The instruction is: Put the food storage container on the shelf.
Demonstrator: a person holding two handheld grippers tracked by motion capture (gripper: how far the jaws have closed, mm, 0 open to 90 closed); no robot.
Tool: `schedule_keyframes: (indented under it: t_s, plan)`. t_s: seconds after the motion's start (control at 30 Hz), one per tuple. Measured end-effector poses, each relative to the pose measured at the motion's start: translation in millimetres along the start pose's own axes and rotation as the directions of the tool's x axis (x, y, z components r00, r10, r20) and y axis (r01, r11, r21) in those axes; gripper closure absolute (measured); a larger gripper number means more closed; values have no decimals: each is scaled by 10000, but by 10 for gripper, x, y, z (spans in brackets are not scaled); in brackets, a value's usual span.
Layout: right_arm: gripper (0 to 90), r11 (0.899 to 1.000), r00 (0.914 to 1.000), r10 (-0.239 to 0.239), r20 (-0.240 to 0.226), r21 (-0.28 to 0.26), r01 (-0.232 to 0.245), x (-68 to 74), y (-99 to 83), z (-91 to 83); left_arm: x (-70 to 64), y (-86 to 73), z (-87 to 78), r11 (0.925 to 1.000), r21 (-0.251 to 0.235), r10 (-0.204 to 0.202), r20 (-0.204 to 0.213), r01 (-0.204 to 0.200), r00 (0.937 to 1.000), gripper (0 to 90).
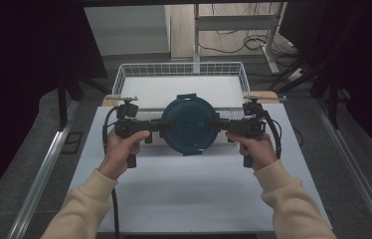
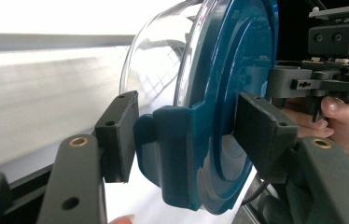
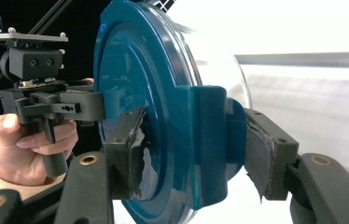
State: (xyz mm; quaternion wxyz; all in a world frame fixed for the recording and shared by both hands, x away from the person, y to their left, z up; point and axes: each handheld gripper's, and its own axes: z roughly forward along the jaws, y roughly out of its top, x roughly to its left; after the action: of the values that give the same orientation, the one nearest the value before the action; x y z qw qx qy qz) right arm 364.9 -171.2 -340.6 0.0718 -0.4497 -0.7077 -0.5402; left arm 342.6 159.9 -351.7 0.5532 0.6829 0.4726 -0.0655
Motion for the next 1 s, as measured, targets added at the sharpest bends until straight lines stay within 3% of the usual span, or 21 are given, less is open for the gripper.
schedule_keyframes:
  t_s: [0.47,0.6,1.0]
  plan:
    - [434,9994,9996,-272,-100,-198,270,59,277,68,8,241,-78,9996,-257,139,-33,-140,9999,418]
    - [435,9995,9996,-208,-185,-231,203,49,352,75,2,375,-89,9986,-244,459,-116,-461,9989,418]
    - [435,9986,9996,-268,-85,-457,264,69,684,138,74,751,-96,9979,-314,572,-11,-572,9984,418]
